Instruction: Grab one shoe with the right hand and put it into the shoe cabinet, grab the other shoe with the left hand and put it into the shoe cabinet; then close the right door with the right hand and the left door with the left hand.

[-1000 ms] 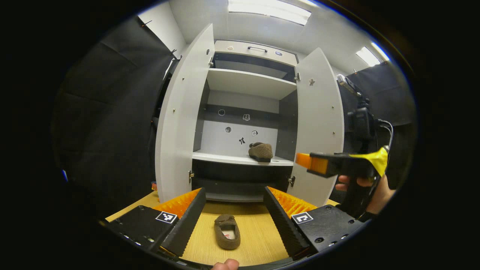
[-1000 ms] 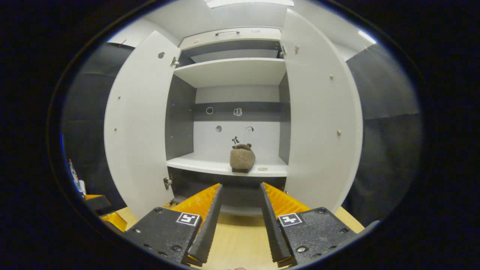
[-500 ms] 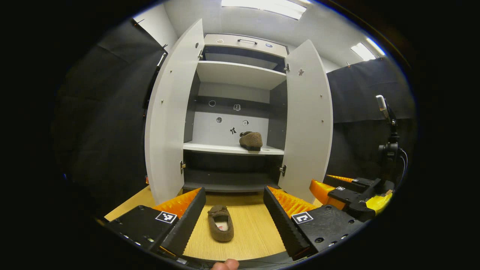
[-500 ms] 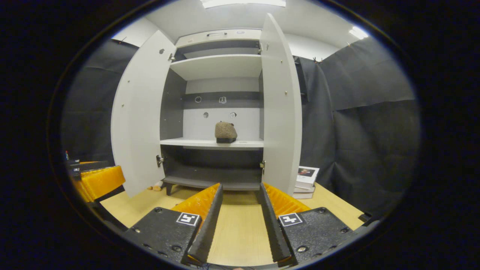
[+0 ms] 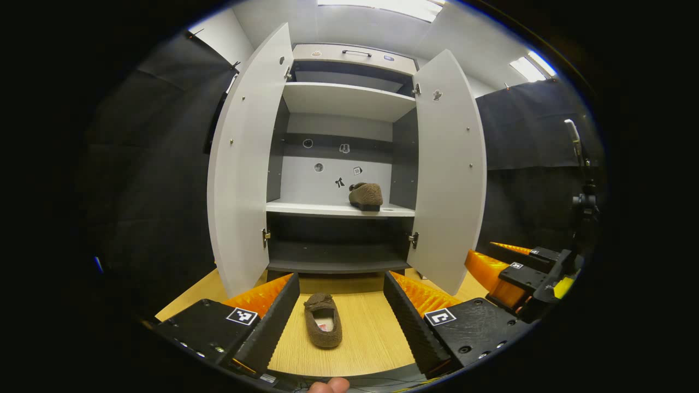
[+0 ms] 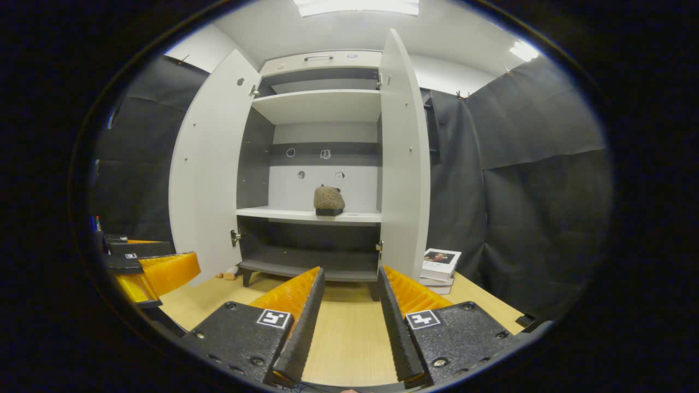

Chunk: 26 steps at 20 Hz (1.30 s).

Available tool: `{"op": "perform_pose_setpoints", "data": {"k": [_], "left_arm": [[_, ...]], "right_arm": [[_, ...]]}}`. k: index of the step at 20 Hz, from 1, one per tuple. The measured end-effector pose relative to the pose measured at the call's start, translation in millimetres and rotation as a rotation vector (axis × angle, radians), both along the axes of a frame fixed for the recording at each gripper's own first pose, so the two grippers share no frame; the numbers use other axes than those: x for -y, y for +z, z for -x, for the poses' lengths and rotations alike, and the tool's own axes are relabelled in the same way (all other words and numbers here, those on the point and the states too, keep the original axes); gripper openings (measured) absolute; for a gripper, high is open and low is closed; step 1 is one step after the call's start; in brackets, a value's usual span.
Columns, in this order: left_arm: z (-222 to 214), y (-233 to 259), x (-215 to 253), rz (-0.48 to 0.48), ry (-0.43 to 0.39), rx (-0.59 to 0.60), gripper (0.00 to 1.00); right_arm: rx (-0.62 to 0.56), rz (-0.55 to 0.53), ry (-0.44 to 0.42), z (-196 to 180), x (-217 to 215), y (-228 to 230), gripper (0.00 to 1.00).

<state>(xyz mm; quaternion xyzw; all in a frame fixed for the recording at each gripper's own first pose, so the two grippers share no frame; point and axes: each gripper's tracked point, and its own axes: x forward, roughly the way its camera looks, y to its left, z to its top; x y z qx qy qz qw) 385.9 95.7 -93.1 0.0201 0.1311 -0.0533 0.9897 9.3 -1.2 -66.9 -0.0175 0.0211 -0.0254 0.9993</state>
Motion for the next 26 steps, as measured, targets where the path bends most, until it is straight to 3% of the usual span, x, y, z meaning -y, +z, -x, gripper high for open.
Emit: {"op": "perform_pose_setpoints", "data": {"k": [6, 8, 9, 11, 15, 19, 26], "left_arm": [[-69, -41, -23, 0.041, 0.001, -0.072, 0.95], [-90, -84, -27, 0.043, -0.026, -0.176, 0.95], [-96, -108, -30, 0.039, -0.025, -0.238, 1.0], [-107, -155, -39, 0.053, 0.001, -0.343, 0.92], [-99, -221, -64, -0.004, 0.053, -0.489, 0.92], [-93, -259, -67, 0.045, 0.088, -0.605, 0.92], [-101, -289, -77, 0.112, 0.112, -0.655, 0.94]], "right_arm": [[0.018, 0.012, 0.051, 8, -7, 22, 0.63], [0.011, 0.018, 0.044, 11, -5, 22, 0.65], [0.005, 0.021, 0.042, 12, -4, 23, 0.63], [0.003, 0.029, 0.028, 14, 2, 24, 0.63], [-0.036, 0.025, -0.014, 11, 17, 11, 0.63], [-0.083, 0.003, -0.043, 5, 28, -2, 0.63], [-0.138, 0.0, -0.067, -5, 31, -16, 0.65]]}}
